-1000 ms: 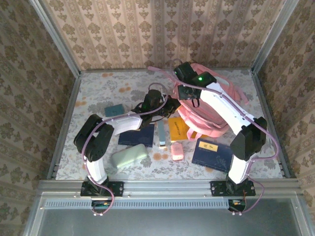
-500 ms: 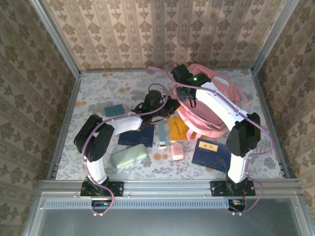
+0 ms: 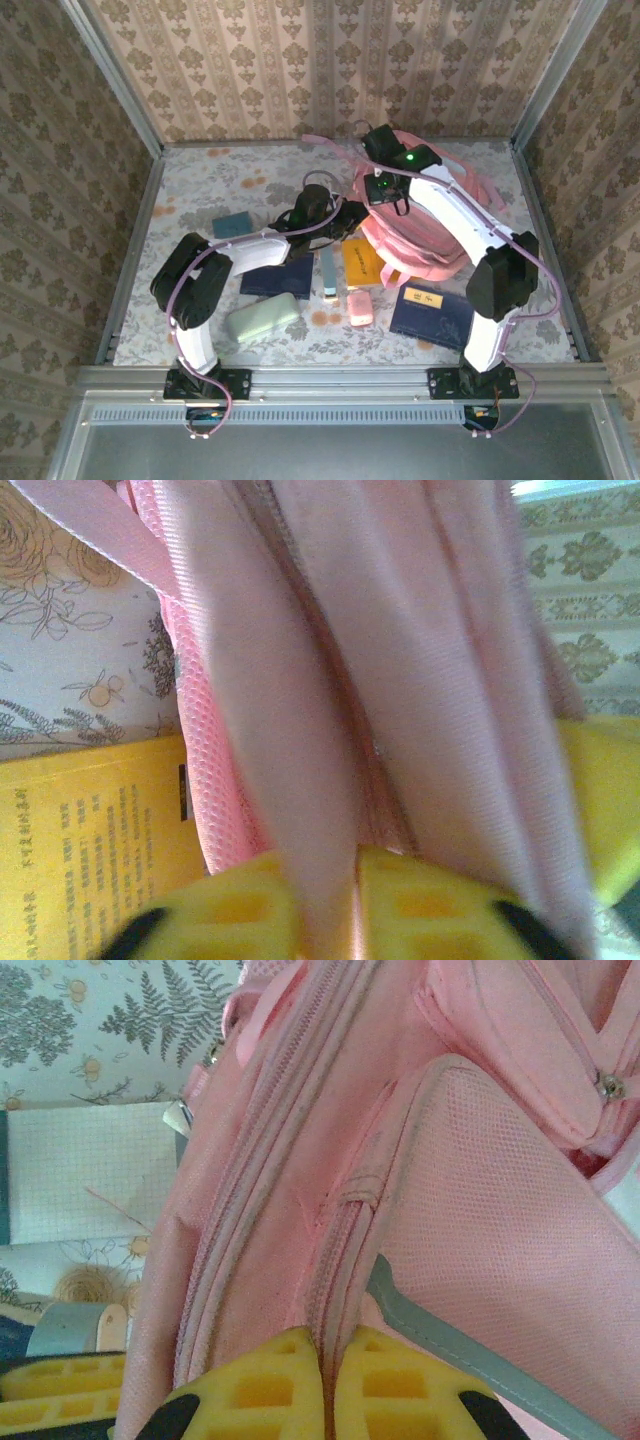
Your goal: Pack the student bag
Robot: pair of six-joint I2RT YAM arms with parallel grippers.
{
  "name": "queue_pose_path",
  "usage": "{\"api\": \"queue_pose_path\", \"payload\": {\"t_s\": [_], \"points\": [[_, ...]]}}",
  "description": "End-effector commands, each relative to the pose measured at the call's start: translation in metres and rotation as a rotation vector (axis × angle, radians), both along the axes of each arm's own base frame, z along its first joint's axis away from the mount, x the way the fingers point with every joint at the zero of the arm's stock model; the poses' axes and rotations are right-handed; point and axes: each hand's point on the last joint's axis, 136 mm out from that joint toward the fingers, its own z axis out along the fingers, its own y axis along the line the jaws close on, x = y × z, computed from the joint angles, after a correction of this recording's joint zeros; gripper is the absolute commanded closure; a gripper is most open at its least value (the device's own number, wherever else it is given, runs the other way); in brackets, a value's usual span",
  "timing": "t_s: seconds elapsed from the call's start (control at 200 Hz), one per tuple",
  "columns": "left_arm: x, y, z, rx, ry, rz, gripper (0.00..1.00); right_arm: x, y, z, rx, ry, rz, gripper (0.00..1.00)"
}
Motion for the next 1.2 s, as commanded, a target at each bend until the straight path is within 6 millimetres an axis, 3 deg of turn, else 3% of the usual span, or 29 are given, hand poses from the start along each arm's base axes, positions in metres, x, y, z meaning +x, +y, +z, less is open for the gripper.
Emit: {"api": "queue_pose_path", "payload": {"t_s": [0.0, 0.1, 0.215, 0.335, 0.42, 0.5, 0.595, 0.69, 0.91, 1.04, 1.195], "points": [[-0.012, 0.003, 0.042, -0.043, -0.09, -0.072, 0.55, -0.003, 0.008, 0.045, 0.065, -0.107, 0.135, 1.0], [-0.018, 0.02, 0.056, -0.011, -0.158, -0.12, 0.42, -0.007, 0.012, 0.067, 0.08, -0.142, 0.221, 1.0], [-0.024, 0.063, 0.067, 0.189, -0.255, -0.149, 0.35, -0.012, 0.018, 0.086, 0.09, -0.226, 0.312, 1.0], [-0.023, 0.11, 0.089, 0.375, -0.416, -0.165, 0.33, -0.023, 0.031, 0.096, 0.117, -0.251, 0.462, 1.0], [-0.014, 0.141, 0.095, 0.482, -0.457, -0.132, 0.34, -0.041, 0.048, 0.105, 0.157, -0.286, 0.638, 1.0], [-0.004, 0.16, 0.095, 0.535, -0.463, -0.098, 0.36, -0.047, 0.052, 0.113, 0.156, -0.359, 0.713, 1.0], [-0.001, 0.164, 0.091, 0.556, -0.513, -0.142, 0.46, -0.058, 0.053, 0.119, 0.127, -0.407, 0.801, 1.0], [-0.013, 0.151, 0.089, 0.529, -0.59, -0.267, 0.53, -0.055, 0.044, 0.119, 0.099, -0.414, 0.788, 1.0], [-0.034, 0.137, 0.062, 0.564, -0.6, -0.471, 0.53, -0.054, 0.034, 0.118, 0.16, -0.444, 0.747, 1.0], [-0.036, 0.137, 0.042, 0.583, -0.566, -0.52, 0.52, -0.054, 0.032, 0.121, 0.188, -0.46, 0.74, 1.0], [-0.038, 0.118, 0.035, 0.438, -0.529, -0.554, 0.51, -0.055, 0.033, 0.124, 0.206, -0.47, 0.735, 1.0]]}}
